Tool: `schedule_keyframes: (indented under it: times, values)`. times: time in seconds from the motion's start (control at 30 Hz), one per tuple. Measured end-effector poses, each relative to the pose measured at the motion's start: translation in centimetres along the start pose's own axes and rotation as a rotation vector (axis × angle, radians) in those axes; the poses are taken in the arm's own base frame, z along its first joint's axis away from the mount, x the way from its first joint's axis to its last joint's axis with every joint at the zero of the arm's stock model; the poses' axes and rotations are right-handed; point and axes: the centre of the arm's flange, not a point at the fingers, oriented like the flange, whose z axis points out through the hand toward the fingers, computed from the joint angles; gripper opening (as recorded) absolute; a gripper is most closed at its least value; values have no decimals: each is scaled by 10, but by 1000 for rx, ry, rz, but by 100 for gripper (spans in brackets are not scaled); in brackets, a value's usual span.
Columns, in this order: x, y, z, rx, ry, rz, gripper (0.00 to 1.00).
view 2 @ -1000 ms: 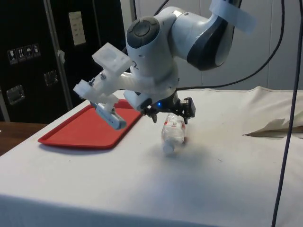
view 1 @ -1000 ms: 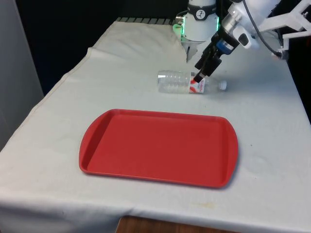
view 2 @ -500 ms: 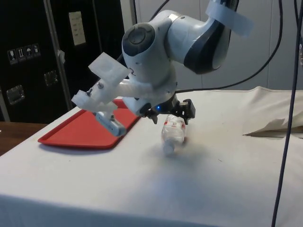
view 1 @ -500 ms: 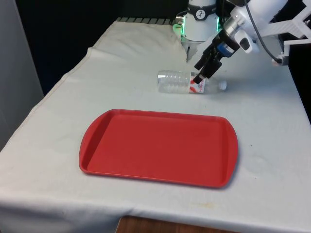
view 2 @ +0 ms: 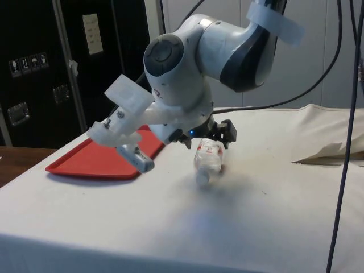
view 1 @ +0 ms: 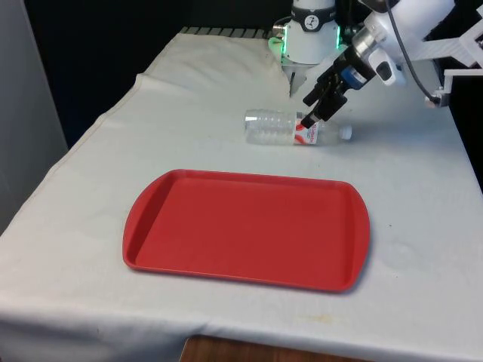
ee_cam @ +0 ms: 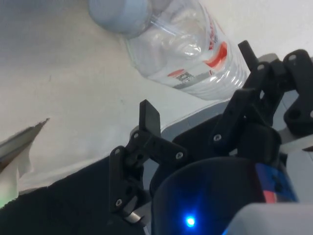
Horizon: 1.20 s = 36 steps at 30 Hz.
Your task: Place the bottle upright on the tray.
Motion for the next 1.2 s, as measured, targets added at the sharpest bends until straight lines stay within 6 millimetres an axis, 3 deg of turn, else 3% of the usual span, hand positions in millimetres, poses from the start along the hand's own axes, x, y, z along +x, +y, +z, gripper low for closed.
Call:
schedule_keyframes:
  times: [1.2]
  values:
    - [45,-4,-3,-17,-164,36,100]
